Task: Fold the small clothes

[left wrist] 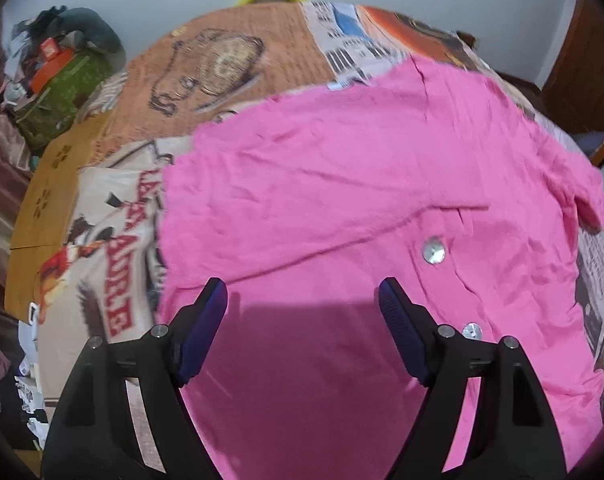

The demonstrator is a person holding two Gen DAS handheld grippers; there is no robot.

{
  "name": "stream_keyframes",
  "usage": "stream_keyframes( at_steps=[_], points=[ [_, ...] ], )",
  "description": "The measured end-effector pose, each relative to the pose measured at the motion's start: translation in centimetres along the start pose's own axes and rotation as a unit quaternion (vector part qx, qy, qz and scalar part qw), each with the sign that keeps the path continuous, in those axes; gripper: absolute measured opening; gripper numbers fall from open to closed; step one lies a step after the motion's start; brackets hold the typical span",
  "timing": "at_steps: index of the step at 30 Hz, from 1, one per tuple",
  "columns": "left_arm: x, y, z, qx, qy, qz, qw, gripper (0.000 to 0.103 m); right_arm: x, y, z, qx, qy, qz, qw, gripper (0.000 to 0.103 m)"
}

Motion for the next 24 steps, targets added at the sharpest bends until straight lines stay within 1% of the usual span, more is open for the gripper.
stream_keyframes(
  at_steps=[3, 6, 11, 12, 13, 15, 16, 17, 18, 19, 21, 24],
  points=[
    [-1.1, -0.7, 0.8, -0.004, 0.013, 0.0, 0.9999, 0.078, -0.6, -1.4, 0.2, -0.034, 0.002, -0.004, 0.999, 0.061],
    [-1.4, -1.0, 0.8, -0.006, 0.0, -0.005, 1.0, 0.08, -1.7, -2.3, 0.4, -0.064, 0.006, -0.01, 0.998, 0.061],
    [-1.5, -1.0, 0.7, -0.011, -0.002, -0.006, 0.9999, 0.082, -3.4, -2.2, 1.4, -0.106, 0.027, -0.037, 0.993, 0.061],
    [-1.6, -1.0, 0.8, -0.009, -0.002, -0.005, 0.9999, 0.083, -3.7, -2.1, 1.6, -0.112, 0.03, -0.042, 0.992, 0.058],
    [-1.6, -0.9, 0.8, -0.006, -0.001, -0.003, 1.0, 0.083, -3.9, -1.9, 1.7, -0.116, 0.031, -0.051, 0.991, 0.051],
    [-1.7, -0.7, 0.8, 0.001, 0.0, 0.001, 1.0, 0.084, -4.0, -1.6, 1.8, -0.124, 0.029, -0.061, 0.99, 0.044],
    [-1.7, -0.7, 0.8, 0.004, 0.001, 0.003, 1.0, 0.084, -3.9, -1.6, 1.7, -0.124, 0.026, -0.062, 0.99, 0.035],
    [-1.7, -0.7, 0.8, 0.005, 0.001, 0.004, 1.0, 0.084, -3.7, -1.5, 1.5, -0.123, 0.021, -0.06, 0.99, 0.031],
    [-1.7, -0.7, 0.8, 0.005, 0.001, 0.004, 1.0, 0.084, -3.6, -1.5, 1.3, -0.117, 0.019, -0.056, 0.991, 0.022],
    [-1.6, -0.7, 0.8, 0.002, 0.001, 0.003, 1.0, 0.084, -3.3, -1.4, 1.1, -0.109, 0.015, -0.051, 0.993, 0.016],
    [-1.4, -0.9, 0.9, -0.004, -0.001, 0.0, 1.0, 0.084, -2.8, -1.5, 0.5, -0.086, 0.001, -0.033, 0.996, 0.011],
    [-0.7, -0.7, 0.9, -0.011, -0.008, -0.005, 0.9999, 0.084, -1.5, -1.5, -1.0, -0.07, -0.02, -0.025, 0.997, 0.009]
  ],
)
Point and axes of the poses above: each gripper's, at about its wrist camera, not at the fingertips, and x roughly against the way its jaws point, y to its left, z to its underside, the point moved 10 cm from there along -x, roughly the way its jaws point, and after that the axes turned 11 degrees about -y, right-handed, at the moved point
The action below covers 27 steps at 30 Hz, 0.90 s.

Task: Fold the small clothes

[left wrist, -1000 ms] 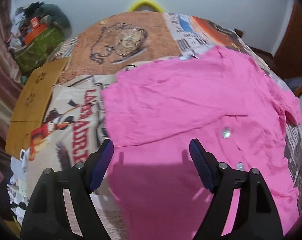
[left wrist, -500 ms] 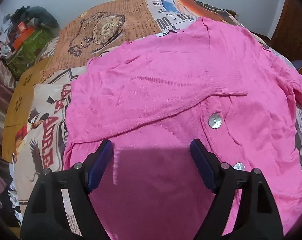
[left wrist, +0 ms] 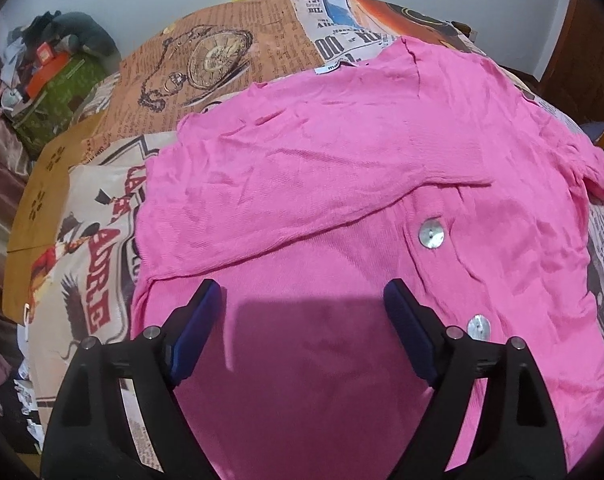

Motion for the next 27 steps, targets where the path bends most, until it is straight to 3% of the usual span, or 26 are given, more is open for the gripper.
stream_keyframes(
  at_steps=[7, 11, 15, 20, 27],
  points=[
    [3.1, 1.7, -0.5, 0.002, -0.035, -0.01, 0.9993, 0.084, 3.0, 4.1, -6.0, 0.053, -0.06, -0.019, 0.997, 0.008],
    [5.4, 3.4, -1.0, 0.009, -0.059, -0.014, 0.9981, 0.084, 4.0, 9.8, -9.4, 0.091, -0.09, -0.051, 0.99, 0.007],
    [7.0, 5.1, -1.2, 0.023, -0.077, -0.006, 0.9967, 0.084, 3.7, 16.6, -10.4, 0.128, -0.101, -0.093, 0.982, 0.007],
    [8.0, 7.2, -0.6, 0.033, -0.086, -0.006, 0.9958, 0.084, 1.9, 25.7, -7.7, 0.171, -0.08, -0.156, 0.97, 0.007],
    [8.2, 10.4, 0.9, 0.037, -0.08, -0.027, 0.9958, 0.084, -2.4, 35.6, 0.8, 0.238, -0.003, -0.215, 0.947, 0.007]
  ],
)
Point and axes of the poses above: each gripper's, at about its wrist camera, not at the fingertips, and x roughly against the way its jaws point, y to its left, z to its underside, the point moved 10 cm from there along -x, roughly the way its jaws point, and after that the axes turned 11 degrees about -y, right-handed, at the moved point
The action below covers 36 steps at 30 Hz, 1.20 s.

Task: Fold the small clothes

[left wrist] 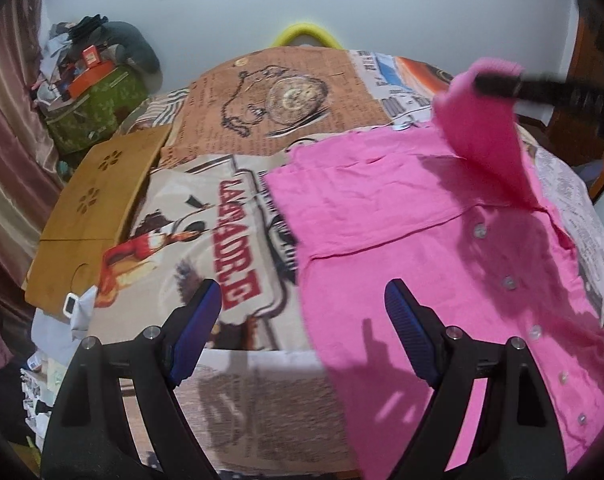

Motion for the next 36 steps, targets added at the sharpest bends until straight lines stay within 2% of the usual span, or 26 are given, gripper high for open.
stream_keyframes(
  at_steps=[2, 4, 6, 7, 11, 17, 19, 24, 26, 29, 31, 34, 35, 36],
  points=[
    [-0.1, 0.9, 0.2, 0.005, 0.002, -0.005, 1.0, 0.084, -1.4, 1.8, 2.0, 0.01, 0.031, -0.02, 0.999, 0.007],
    [-0.1, 1.5, 0.2, 0.014, 0.003, -0.005, 0.9999, 0.084, -2.4, 3.2, 4.3, 0.027, 0.067, -0.035, 0.997, 0.011],
    [-0.3, 1.7, 0.1, 0.024, 0.006, -0.003, 0.9997, 0.084, -2.2, 3.5, 5.6, 0.042, 0.081, -0.038, 0.995, 0.025],
    [-0.5, 1.7, 0.0, 0.029, 0.008, 0.0, 0.9995, 0.084, -2.0, 3.5, 5.8, 0.046, 0.081, -0.036, 0.995, 0.029],
    [-1.4, 0.7, -0.6, 0.046, 0.015, 0.018, 0.9987, 0.084, 0.0, 1.3, 5.6, 0.037, 0.069, -0.021, 0.997, 0.038],
    [-4.3, -1.8, -1.8, 0.064, 0.036, 0.045, 0.9963, 0.081, 4.2, -5.6, 4.7, -0.006, 0.031, 0.041, 0.999, 0.05],
    [-5.7, -2.7, -2.1, 0.071, 0.049, 0.054, 0.9948, 0.07, 5.3, -8.4, 5.1, -0.018, 0.03, 0.064, 0.997, 0.051],
    [-9.8, -4.4, -2.4, 0.086, 0.087, 0.071, 0.99, 0.051, 5.9, -13.4, 6.8, -0.047, 0.04, 0.101, 0.993, 0.051],
    [-11.1, -5.0, -2.3, 0.092, 0.099, 0.082, 0.9874, 0.048, 5.6, -14.4, 7.3, -0.061, 0.043, 0.102, 0.992, 0.051],
    [-11.9, -5.8, -2.6, 0.102, 0.098, 0.097, 0.9852, 0.034, 4.4, -15.4, 8.1, -0.08, 0.051, 0.096, 0.991, 0.051],
    [-12.0, -6.4, -3.1, 0.099, 0.092, 0.11, 0.9846, 0.009, 3.2, -15.3, 8.6, -0.089, 0.054, 0.087, 0.991, 0.051],
    [-11.7, -7.1, -4.1, 0.079, 0.069, 0.109, 0.9885, 0.005, 1.9, -15.4, 9.2, -0.092, 0.057, 0.081, 0.991, 0.049],
    [-11.5, -7.2, -4.5, 0.065, 0.058, 0.1, 0.9912, 0.005, 1.4, -15.3, 9.4, -0.092, 0.059, 0.078, 0.991, 0.045],
    [-11.4, -7.1, -4.9, 0.056, 0.048, 0.09, 0.9932, 0.005, 1.0, -15.2, 9.7, -0.091, 0.063, 0.075, 0.991, 0.032]
  ],
)
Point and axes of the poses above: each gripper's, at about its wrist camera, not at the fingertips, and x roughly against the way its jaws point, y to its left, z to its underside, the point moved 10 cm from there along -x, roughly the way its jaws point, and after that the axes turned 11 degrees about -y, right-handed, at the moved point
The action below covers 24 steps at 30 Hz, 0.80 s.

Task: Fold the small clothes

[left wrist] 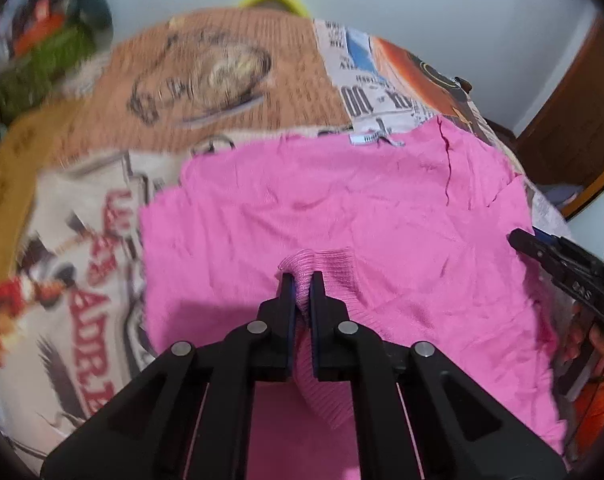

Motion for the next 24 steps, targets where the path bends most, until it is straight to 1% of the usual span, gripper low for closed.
stream_keyframes(
  at_steps=[1, 3, 5, 6, 7, 9, 10, 11, 13, 14, 16, 17, 18, 19, 20, 23, 24],
  points=[
    [0.1, 0.2, -0.3, -0.004, -0.008, -0.008, 0.9999, 0.005, -0.3, 0.2, 0.2, 0.007, 0.004, 0.002, 1.0, 0.022],
    [0.0, 0.9, -0.7, 0.001, -0.013, -0.019, 0.9997, 0.005, -0.6, 0.3, 0.3, 0.028, 0.005, 0.012, 1.0, 0.016],
    [-0.7, 1.9, -0.6, 0.001, -0.005, -0.042, 0.9991, 0.005, -0.7, 0.1, 0.5, 0.042, 0.005, 0.019, 0.999, 0.013],
    [-1.3, 2.3, -0.2, 0.0, 0.007, -0.049, 0.9988, 0.006, -0.7, 0.0, 0.5, 0.044, 0.005, 0.019, 0.999, 0.012],
    [-1.7, 2.4, 0.1, 0.001, 0.016, -0.049, 0.9987, 0.006, -0.6, -0.1, 0.6, 0.044, 0.004, 0.02, 0.999, 0.011],
    [-1.6, 2.4, 0.4, -0.008, 0.016, -0.059, 0.9981, 0.009, -0.5, -0.2, 0.6, 0.043, 0.006, 0.022, 0.999, 0.01],
    [-1.1, 2.1, 0.3, -0.014, 0.013, -0.059, 0.9981, 0.012, -0.3, -0.2, 0.6, 0.042, 0.006, 0.022, 0.999, 0.012],
    [-0.7, 1.9, 0.5, -0.014, 0.013, -0.051, 0.9985, 0.015, -0.1, -0.1, 0.6, 0.039, 0.008, 0.02, 0.999, 0.013],
    [0.4, 1.5, 0.7, -0.011, 0.015, -0.032, 0.9993, 0.027, 0.5, 0.0, 0.7, 0.026, 0.018, 0.015, 0.999, 0.014],
    [1.3, 1.4, 0.7, -0.014, 0.013, -0.032, 0.9993, 0.03, 1.0, 0.2, 0.8, 0.022, 0.021, 0.011, 0.999, 0.016],
    [3.0, 1.5, 0.6, -0.025, 0.001, -0.043, 0.9988, 0.038, 2.3, 0.5, 0.6, 0.027, 0.015, 0.011, 0.999, 0.026],
    [3.7, 1.6, 0.6, -0.028, -0.004, -0.046, 0.9985, 0.04, 3.1, 0.7, 0.4, 0.031, 0.009, 0.011, 0.999, 0.029],
    [4.7, 1.8, 0.7, -0.029, -0.008, -0.05, 0.9983, 0.044, 4.3, 1.0, 0.3, 0.037, -0.001, 0.011, 0.999, 0.035],
    [5.4, 1.9, 0.8, -0.029, -0.01, -0.052, 0.9982, 0.046, 5.1, 1.2, 0.1, 0.039, -0.008, 0.011, 0.999, 0.04],
    [6.4, 2.2, 1.1, -0.029, -0.012, -0.056, 0.9979, 0.046, 6.0, 1.5, 0.1, 0.04, -0.014, 0.009, 0.999, 0.042],
    [8.7, 3.1, 2.2, -0.032, -0.01, -0.071, 0.9969, 0.048, 8.4, 2.1, 0.3, 0.049, -0.018, 0.007, 0.999, 0.044],
    [9.4, 3.4, 2.6, -0.032, -0.009, -0.075, 0.9966, 0.05, 9.3, 2.3, 0.6, 0.054, -0.016, 0.007, 0.998, 0.044]
  ],
)
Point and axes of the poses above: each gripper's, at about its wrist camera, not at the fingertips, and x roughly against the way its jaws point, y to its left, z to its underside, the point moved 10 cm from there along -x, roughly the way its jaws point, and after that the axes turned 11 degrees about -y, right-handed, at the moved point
